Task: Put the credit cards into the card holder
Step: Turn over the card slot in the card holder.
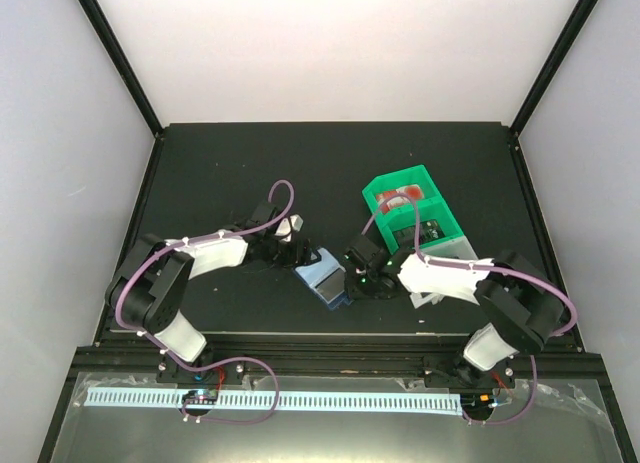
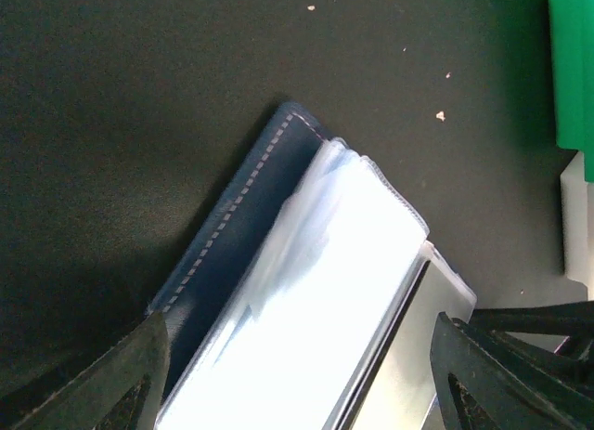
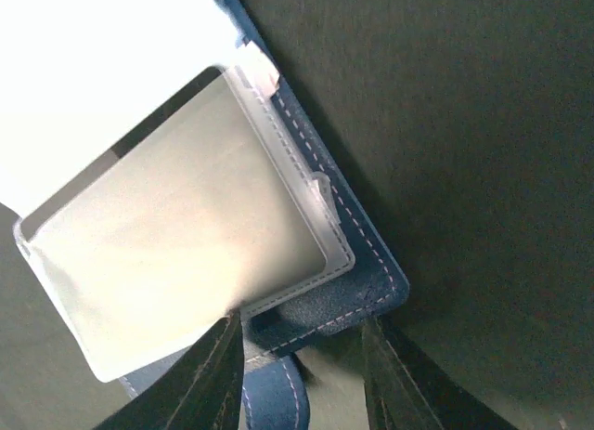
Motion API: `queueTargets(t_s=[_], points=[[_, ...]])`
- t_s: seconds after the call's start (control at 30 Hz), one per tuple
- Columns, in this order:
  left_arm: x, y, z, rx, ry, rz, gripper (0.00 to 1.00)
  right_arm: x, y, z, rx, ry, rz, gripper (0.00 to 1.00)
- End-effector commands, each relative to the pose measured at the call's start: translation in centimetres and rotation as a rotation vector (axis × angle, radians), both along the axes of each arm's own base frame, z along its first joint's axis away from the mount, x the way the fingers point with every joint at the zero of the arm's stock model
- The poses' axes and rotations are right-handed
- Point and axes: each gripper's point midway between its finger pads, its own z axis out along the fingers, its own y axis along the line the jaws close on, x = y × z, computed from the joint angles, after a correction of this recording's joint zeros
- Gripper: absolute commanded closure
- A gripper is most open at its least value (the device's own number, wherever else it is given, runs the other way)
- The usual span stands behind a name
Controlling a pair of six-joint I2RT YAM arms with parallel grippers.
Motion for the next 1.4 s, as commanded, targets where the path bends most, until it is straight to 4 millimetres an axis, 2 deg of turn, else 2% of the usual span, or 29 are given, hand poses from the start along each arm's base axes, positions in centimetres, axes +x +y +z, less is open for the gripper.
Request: queueTargets(t_s=[0.0,0.1,0.23,0.33,0.47,0.57,0.77,0.9,1.03,1.2,1.37], points=[[-0.8,0.0,-0.3,0.008,0.029,-0.024,0.22,1.3,1.4,-1.2,0.079,0.019,0.022,0.64],[-1.4,0.4,0.0,0.008,0.023,-0.009,0.23,3.2,1.7,-1.4,0.074,-0.021,0.03,0.67],[-1.7,2.1,0.8,0.061,-0.01,0.042,0.2,5.4,2.4,-1.0,0.056,-0.096,0.083,0.69],[-1.4,3.2,2.0,0.093,-0.062,0.083,0.19,6.9,3.2,-0.4,0.045,-0.156,0.135,0.69],[-1.0,3.3,3.8,0.072,-0.126,0.099,0.18,8.2,4.0,0.2,0.026,-0.195,0.177,0.69],[-0.9,3.2,3.5,0.074,-0.116,0.097,0.17,8.3,4.4,0.3,0.038,-0.192,0.191,0.69],[-0.4,3.8,1.4,0.136,-0.083,0.125,0.17,7.8,4.4,-0.3,0.045,-0.168,0.193,0.69],[0.1,3.3,2.0,0.112,-0.106,0.122,0.19,7.5,4.3,-0.5,0.047,-0.159,0.19,0.69],[1.0,3.9,2.3,0.145,-0.156,0.135,0.17,7.5,4.4,-0.6,0.052,-0.156,0.186,0.69],[1.1,3.0,2.5,0.11,-0.168,0.102,0.17,7.5,4.3,-0.8,0.048,-0.151,0.186,0.69],[1.2,2.5,2.9,0.084,-0.178,0.088,0.22,7.4,4.2,-1.0,0.047,-0.144,0.181,0.69]])
